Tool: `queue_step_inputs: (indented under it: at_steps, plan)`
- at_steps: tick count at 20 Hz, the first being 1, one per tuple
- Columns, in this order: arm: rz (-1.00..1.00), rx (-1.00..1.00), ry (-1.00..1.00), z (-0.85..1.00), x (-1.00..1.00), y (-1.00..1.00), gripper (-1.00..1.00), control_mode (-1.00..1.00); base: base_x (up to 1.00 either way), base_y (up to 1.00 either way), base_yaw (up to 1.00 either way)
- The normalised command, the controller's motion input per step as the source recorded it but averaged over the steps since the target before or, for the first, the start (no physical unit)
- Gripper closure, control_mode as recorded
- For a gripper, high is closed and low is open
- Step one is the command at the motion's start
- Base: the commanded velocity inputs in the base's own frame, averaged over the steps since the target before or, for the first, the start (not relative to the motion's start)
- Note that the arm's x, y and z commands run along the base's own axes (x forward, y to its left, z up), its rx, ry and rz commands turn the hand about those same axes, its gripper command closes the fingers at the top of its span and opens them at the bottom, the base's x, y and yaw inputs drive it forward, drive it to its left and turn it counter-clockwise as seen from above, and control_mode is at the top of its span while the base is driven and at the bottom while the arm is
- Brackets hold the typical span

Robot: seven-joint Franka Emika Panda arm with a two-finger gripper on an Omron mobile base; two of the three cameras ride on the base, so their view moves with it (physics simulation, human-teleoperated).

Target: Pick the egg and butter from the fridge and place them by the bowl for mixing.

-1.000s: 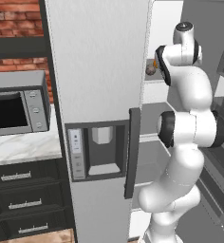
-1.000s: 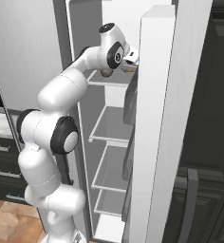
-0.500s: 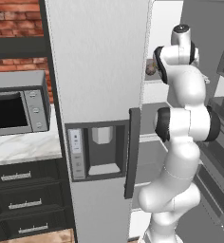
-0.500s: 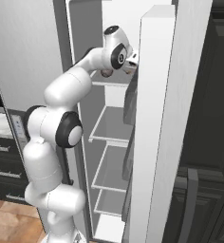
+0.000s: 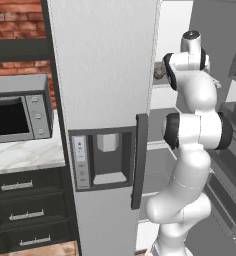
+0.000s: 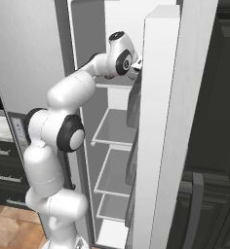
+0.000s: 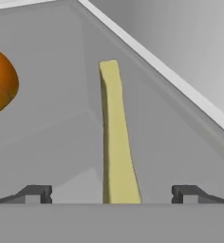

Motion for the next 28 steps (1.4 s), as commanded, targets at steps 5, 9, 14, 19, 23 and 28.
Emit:
queue_step_inputs:
  at_steps: [5,9,14,19,23,28]
  plan:
    - [0.00,0.00,0.00,-0.23,0.00,-0.04,-1.00,-1.00,0.00,0.00,0.00]
    - [0.00,0.00,-0.01,-0.23,0.00,0.00,1.00,-1.00,0.00,0.00,0.00]
    - [0.00,0.00,0.00,-0.05,0.13,0.00,1.00,-1.00,0.00,0.00,0.00]
    - [0.00,0.00,-0.01,0.00,0.06,0.01,1.00,-1.00,0.00,0.00,0.00]
    - [0.07,0.00,-0.09,0.17,-0.47,0.14,1.00,-1.00,0.00,0.00,0.00]
    - [0.14,0.00,-0.14,0.03,-0.61,0.22,1.00,-1.00,0.00,0.00,0.00]
